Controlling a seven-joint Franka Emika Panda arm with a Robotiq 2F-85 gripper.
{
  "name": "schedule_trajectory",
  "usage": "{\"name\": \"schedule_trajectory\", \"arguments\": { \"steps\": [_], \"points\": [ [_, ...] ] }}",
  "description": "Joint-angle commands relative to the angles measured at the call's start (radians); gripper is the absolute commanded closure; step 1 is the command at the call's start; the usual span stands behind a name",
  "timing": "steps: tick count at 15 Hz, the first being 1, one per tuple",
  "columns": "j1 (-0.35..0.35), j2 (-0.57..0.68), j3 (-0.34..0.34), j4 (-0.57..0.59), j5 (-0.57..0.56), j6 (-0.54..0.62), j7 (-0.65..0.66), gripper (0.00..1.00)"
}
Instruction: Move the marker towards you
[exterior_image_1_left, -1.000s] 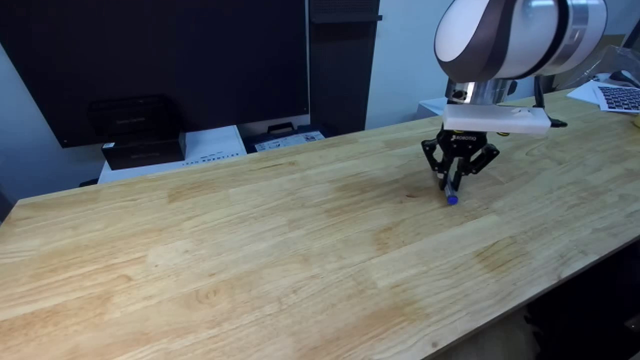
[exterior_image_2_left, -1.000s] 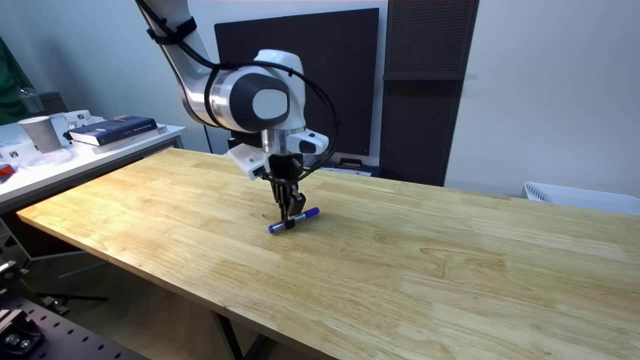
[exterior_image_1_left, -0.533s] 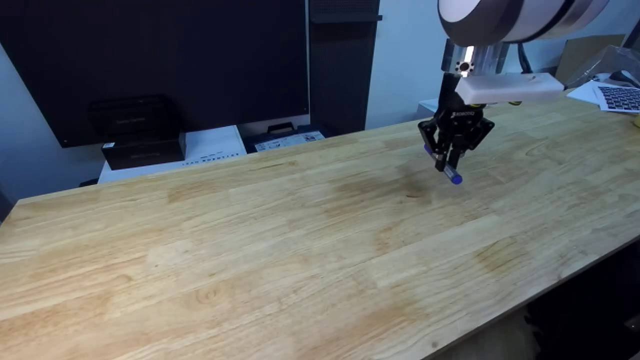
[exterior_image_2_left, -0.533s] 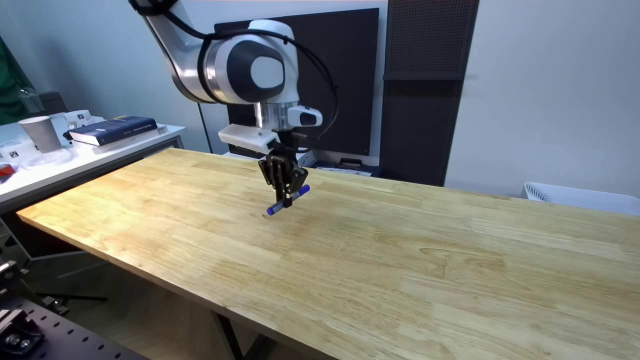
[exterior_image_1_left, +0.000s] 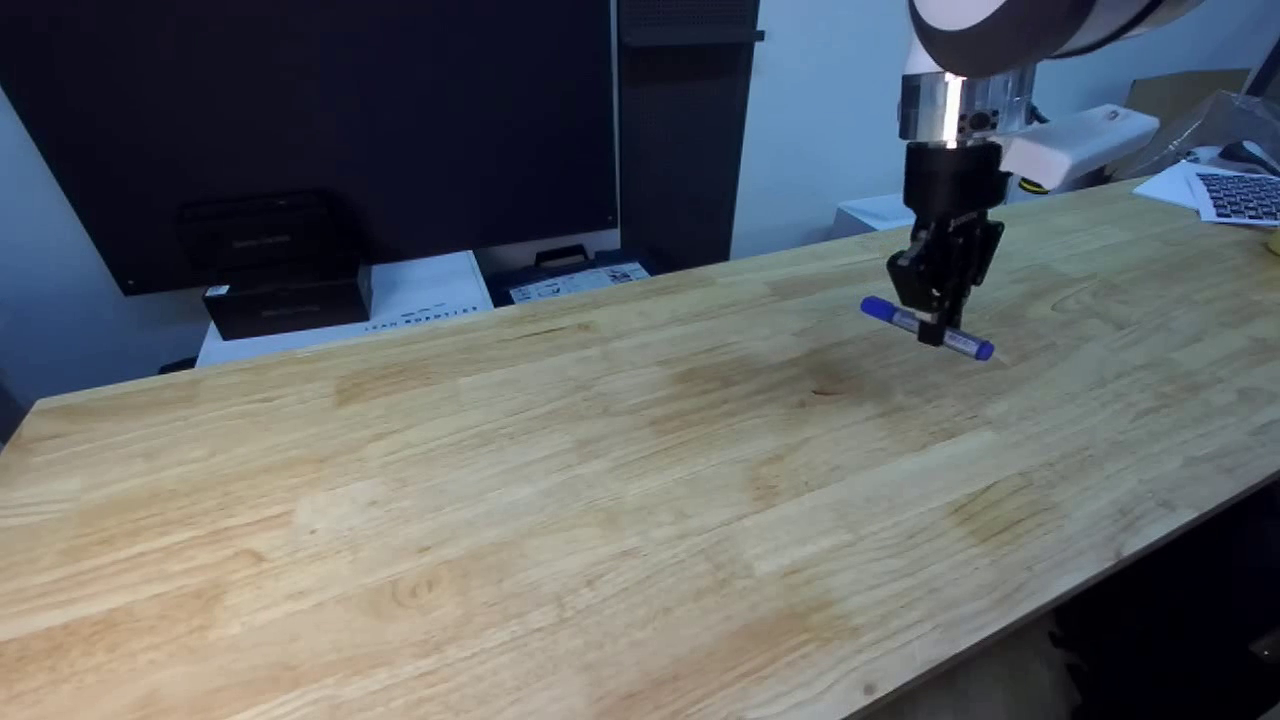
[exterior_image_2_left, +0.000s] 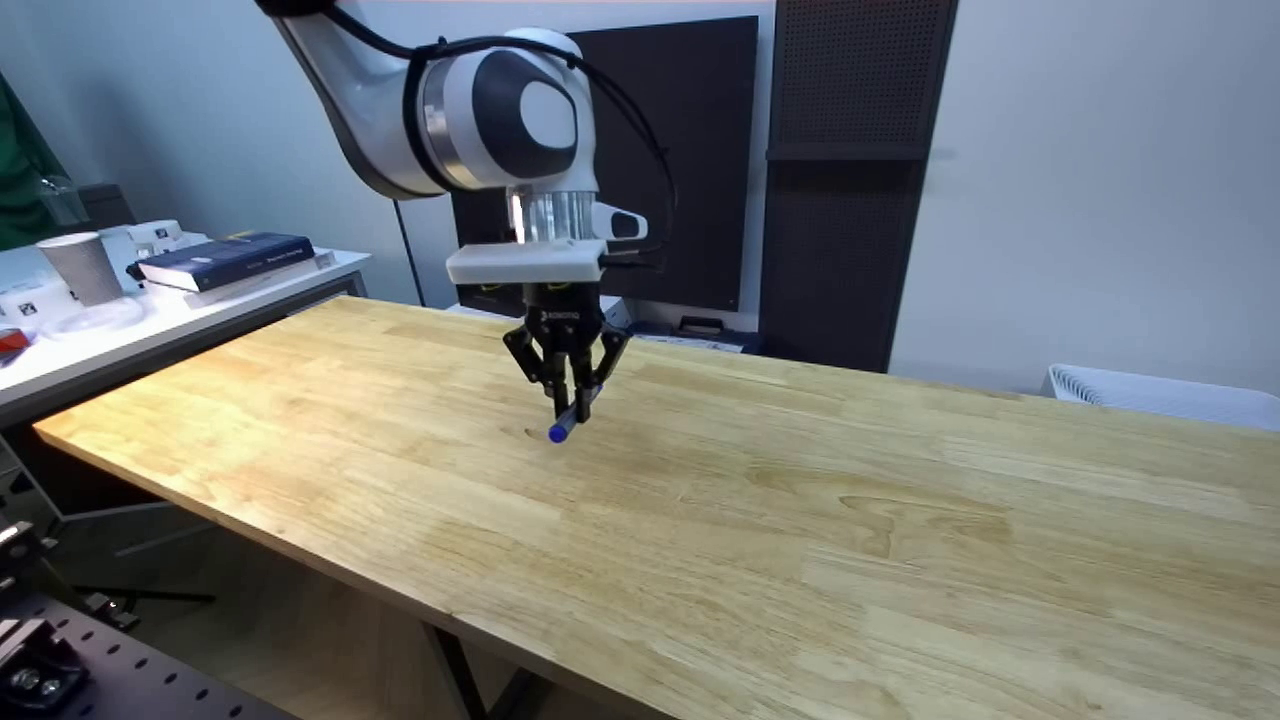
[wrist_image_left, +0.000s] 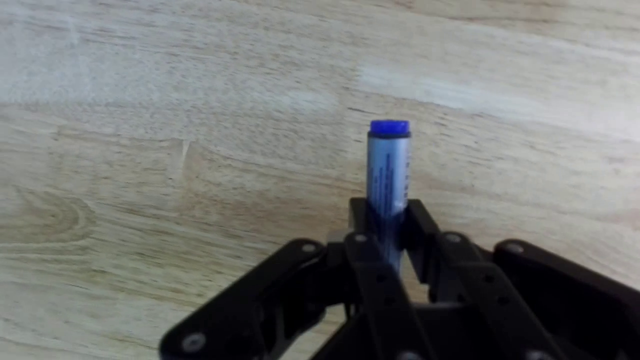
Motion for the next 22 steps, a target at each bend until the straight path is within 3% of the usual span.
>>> {"name": "schedule_trajectory", "arguments": {
  "steps": [1, 6, 7, 8, 10, 17, 22],
  "points": [
    [-0.021, 0.044, 0.002, 0.040, -0.111, -0.033, -0.118, 0.95],
    [-0.039, 0.092, -0.003, 0.043, -0.281, -0.012, -0.278, 0.95],
    [-0.041, 0.100, -0.005, 0.047, -0.308, -0.013, -0.303, 0.82],
    [-0.046, 0.108, -0.002, 0.049, -0.323, -0.008, -0.321, 0.54],
    [-0.048, 0.120, -0.005, 0.055, -0.355, -0.008, -0.344, 0.47],
    [-0.058, 0.106, 0.001, 0.052, -0.367, -0.007, -0.341, 0.02],
    [-0.011, 0.003, -0.044, -0.023, -0.380, 0.127, -0.160, 0.00]
  ]
}}
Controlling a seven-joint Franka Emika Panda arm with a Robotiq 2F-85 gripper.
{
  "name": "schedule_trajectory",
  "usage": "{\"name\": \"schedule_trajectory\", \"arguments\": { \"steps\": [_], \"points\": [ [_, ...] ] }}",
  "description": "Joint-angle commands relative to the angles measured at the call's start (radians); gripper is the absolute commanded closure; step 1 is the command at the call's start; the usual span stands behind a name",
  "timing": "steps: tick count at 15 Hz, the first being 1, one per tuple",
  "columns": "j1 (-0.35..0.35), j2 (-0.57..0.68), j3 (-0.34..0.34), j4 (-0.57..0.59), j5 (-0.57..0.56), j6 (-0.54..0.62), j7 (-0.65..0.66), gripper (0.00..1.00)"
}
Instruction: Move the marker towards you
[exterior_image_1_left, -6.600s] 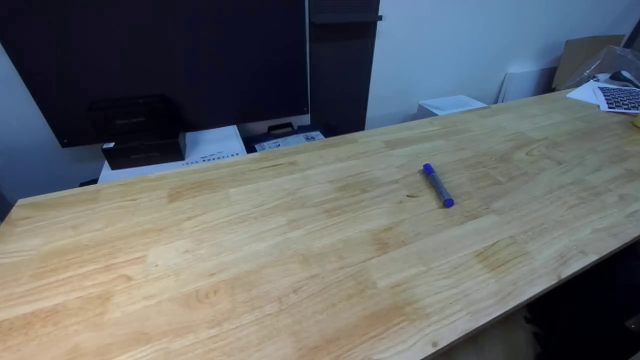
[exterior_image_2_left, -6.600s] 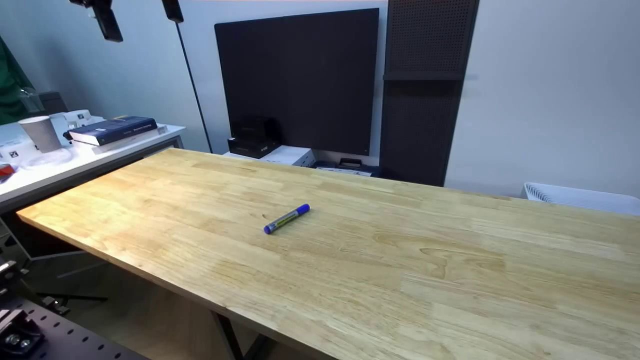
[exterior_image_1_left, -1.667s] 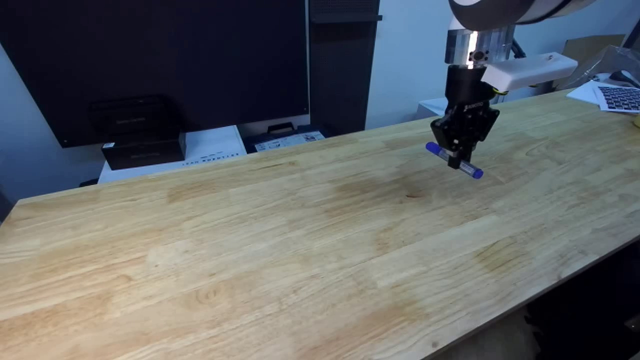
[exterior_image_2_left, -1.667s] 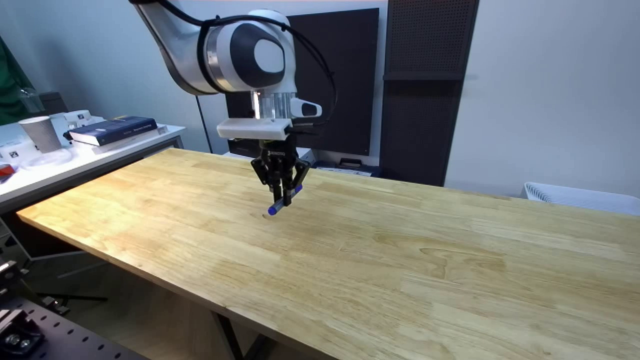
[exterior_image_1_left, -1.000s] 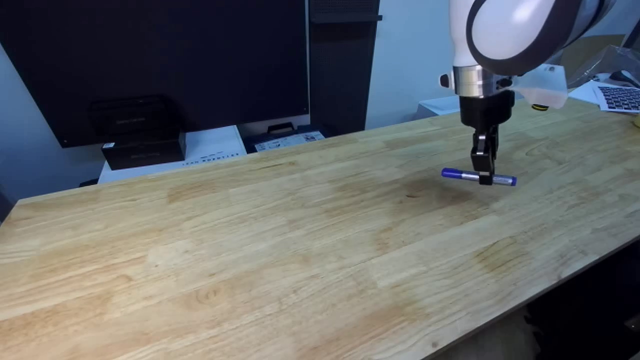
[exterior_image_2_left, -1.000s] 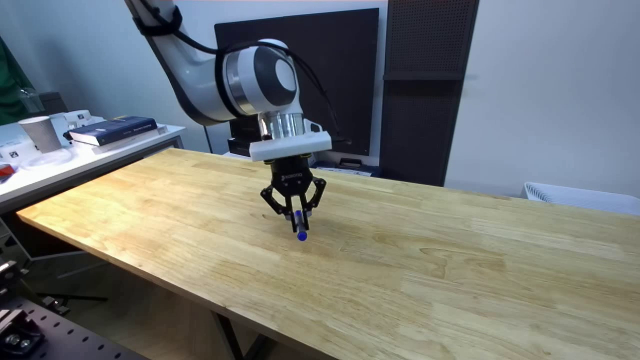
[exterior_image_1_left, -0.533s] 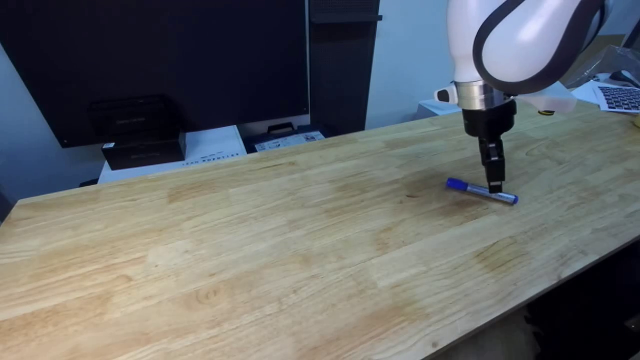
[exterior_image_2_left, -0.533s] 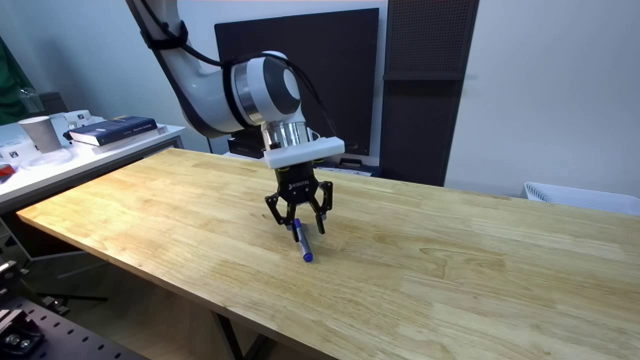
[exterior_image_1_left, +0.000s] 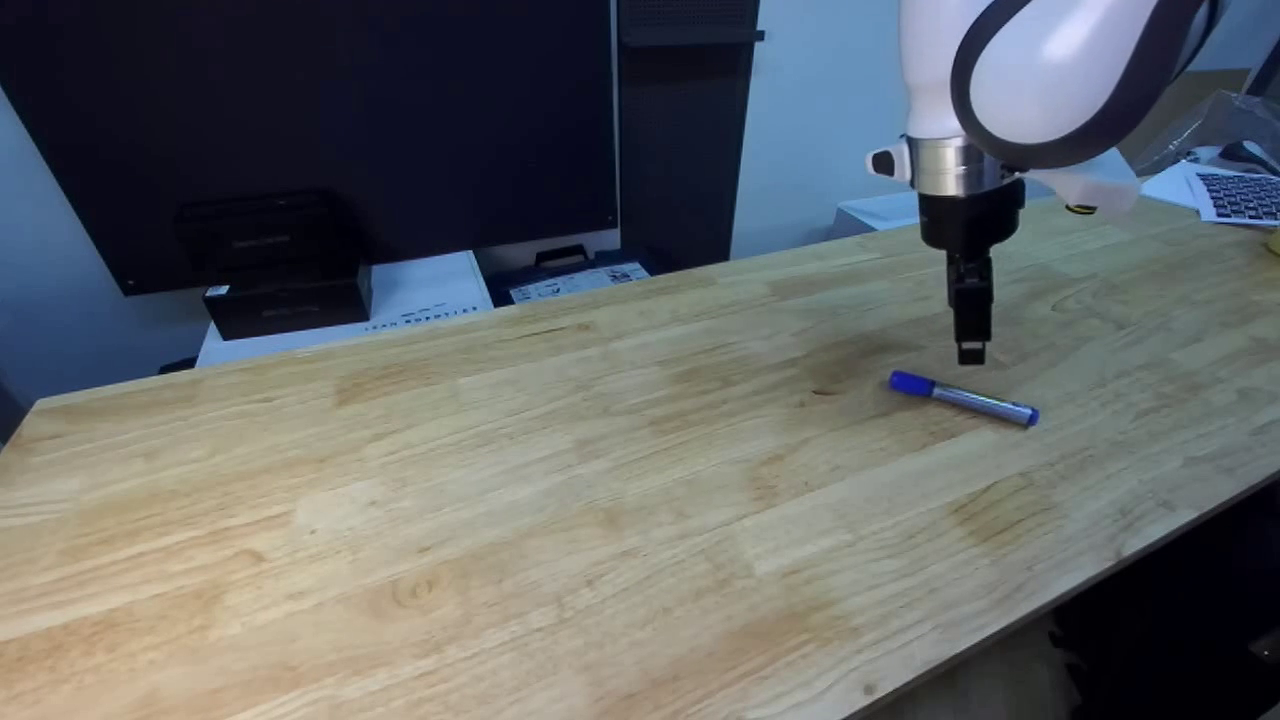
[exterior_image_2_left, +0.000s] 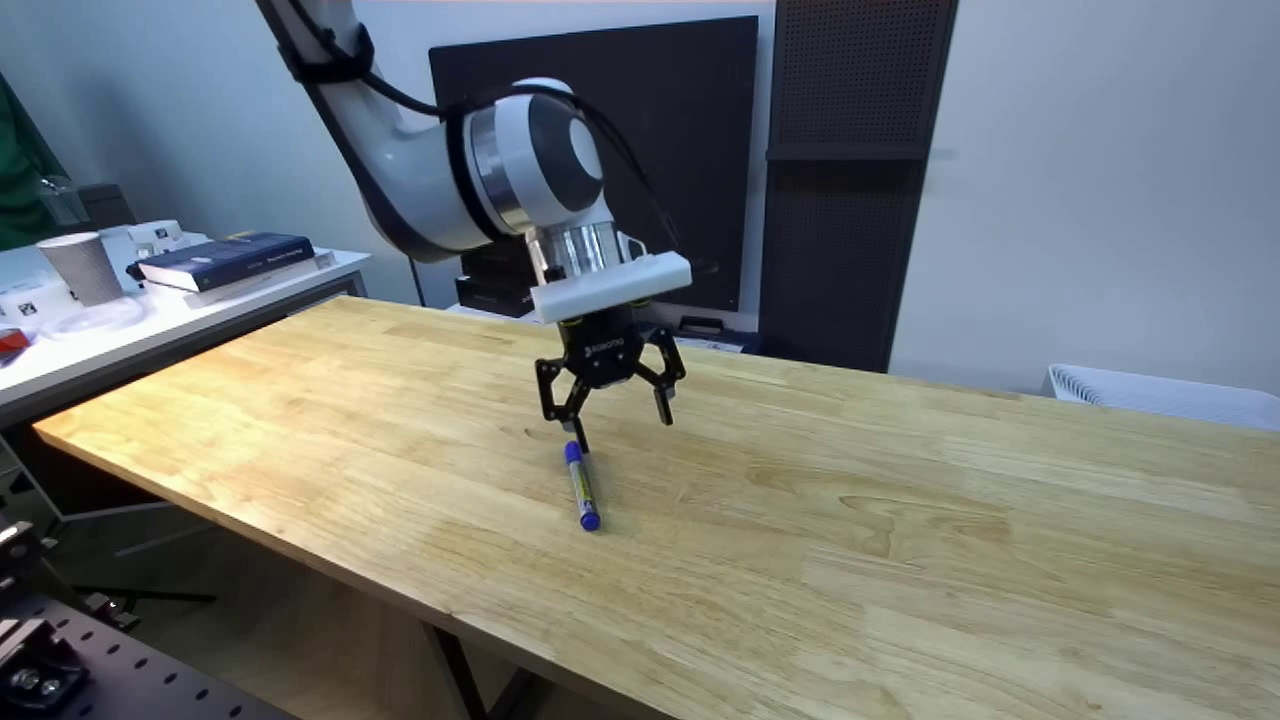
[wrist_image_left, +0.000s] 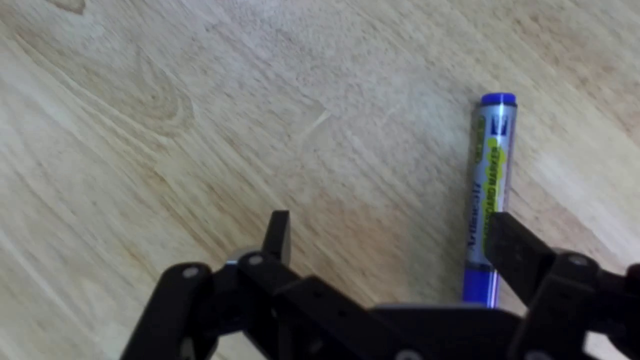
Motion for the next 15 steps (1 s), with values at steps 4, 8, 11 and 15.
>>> {"name": "schedule_trajectory", "arguments": {
  "steps": [4, 8, 11, 15],
  "points": [
    [0.062, -0.166, -0.056, -0.112, -0.001, 0.151, 0.278, 0.00],
    [0.120, -0.232, -0.114, -0.156, -0.001, 0.217, 0.456, 0.00],
    [0.107, -0.211, -0.098, -0.131, 0.019, 0.198, 0.431, 0.00],
    [0.110, -0.241, -0.095, -0.151, 0.040, 0.187, 0.460, 0.00]
  ]
}}
